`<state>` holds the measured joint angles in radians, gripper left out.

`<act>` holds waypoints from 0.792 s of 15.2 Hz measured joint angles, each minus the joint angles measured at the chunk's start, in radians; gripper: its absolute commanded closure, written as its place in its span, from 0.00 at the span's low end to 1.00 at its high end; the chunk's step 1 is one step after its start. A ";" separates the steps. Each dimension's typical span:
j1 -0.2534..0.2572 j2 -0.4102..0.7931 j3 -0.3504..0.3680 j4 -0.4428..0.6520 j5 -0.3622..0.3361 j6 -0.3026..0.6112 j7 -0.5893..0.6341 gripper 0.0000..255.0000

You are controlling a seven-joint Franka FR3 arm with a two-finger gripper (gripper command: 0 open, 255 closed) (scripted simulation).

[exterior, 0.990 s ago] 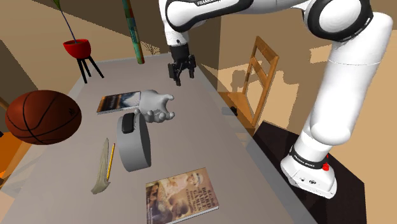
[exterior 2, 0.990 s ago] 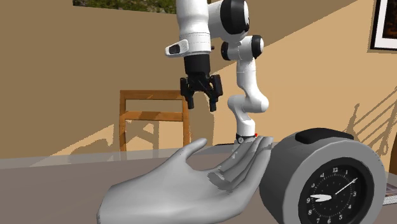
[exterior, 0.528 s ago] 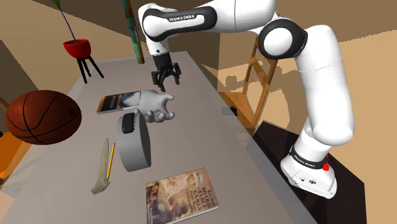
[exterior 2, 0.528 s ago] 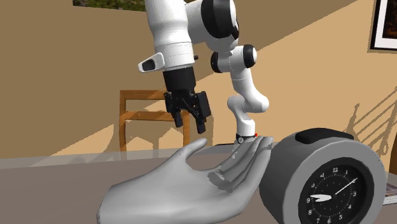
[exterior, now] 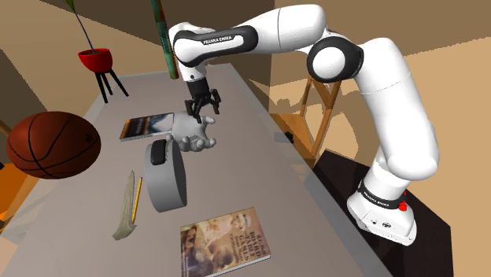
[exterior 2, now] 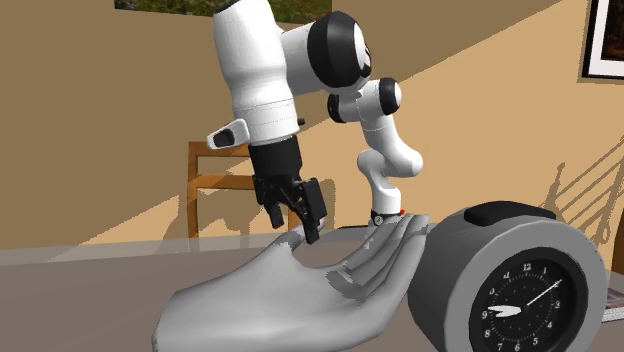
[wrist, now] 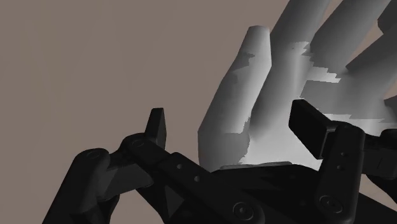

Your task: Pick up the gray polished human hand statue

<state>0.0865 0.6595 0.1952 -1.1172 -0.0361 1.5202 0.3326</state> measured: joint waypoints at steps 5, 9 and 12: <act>-0.003 -0.005 -0.001 -0.025 0.000 0.021 -0.001 1.00; -0.004 -0.006 -0.001 -0.026 0.000 0.022 -0.002 1.00; -0.003 -0.004 -0.001 -0.025 0.000 0.022 0.000 1.00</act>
<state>0.0835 0.6555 0.1939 -1.1420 -0.0361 1.5425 0.3323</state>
